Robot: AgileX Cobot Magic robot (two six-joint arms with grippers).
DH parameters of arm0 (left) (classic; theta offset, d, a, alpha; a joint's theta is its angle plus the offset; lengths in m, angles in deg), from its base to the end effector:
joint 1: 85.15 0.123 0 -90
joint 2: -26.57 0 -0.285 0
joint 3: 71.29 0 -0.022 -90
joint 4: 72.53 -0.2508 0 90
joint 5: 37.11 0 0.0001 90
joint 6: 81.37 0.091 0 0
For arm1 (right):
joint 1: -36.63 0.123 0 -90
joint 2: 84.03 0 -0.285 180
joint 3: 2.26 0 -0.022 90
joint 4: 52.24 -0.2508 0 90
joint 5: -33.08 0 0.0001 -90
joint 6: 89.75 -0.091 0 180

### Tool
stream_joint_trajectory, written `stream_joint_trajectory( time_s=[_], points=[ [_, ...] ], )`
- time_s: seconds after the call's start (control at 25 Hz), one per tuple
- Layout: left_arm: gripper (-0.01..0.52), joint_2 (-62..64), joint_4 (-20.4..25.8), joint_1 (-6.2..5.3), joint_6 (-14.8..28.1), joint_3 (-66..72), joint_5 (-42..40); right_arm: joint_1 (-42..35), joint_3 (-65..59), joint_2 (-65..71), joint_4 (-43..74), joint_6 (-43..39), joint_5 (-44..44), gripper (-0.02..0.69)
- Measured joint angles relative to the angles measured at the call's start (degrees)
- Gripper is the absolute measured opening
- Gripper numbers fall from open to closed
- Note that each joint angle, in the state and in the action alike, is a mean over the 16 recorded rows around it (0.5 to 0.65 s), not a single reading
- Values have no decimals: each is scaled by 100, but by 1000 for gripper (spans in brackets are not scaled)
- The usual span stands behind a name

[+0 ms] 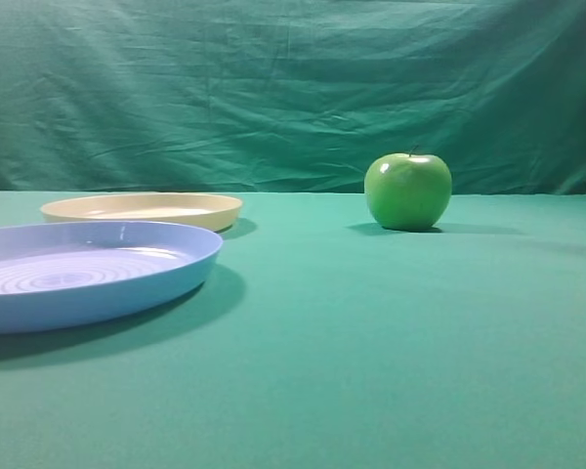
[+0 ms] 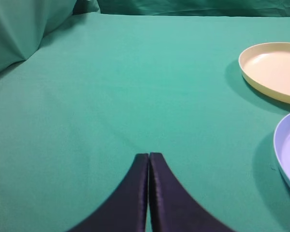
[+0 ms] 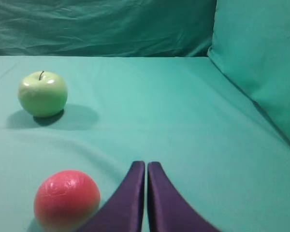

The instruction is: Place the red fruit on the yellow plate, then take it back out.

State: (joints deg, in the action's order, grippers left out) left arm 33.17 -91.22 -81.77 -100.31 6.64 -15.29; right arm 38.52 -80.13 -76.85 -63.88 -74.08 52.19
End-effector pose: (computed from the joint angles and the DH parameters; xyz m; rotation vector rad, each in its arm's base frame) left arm 0.0508 0.0139 0.1776 -0.1619 1.8308 0.1326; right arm 0.0531 0.0078 0.1804 -0.1502 1.8049 0.0256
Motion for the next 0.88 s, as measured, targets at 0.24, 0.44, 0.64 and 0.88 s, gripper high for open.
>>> stream_joint_trajectory(
  time_s=[0.24,0.44,0.64,0.88],
  points=[
    [0,0,0,0,0,0,0,0,-77,0,48,4,212,0],
    [0,0,0,0,0,0,0,0,-75,0,72,22,362,0],
    [0,0,0,0,0,0,0,0,-72,0,77,73,398,0],
    [0,0,0,0,0,0,0,0,-72,0,77,142,398,0]
  ],
)
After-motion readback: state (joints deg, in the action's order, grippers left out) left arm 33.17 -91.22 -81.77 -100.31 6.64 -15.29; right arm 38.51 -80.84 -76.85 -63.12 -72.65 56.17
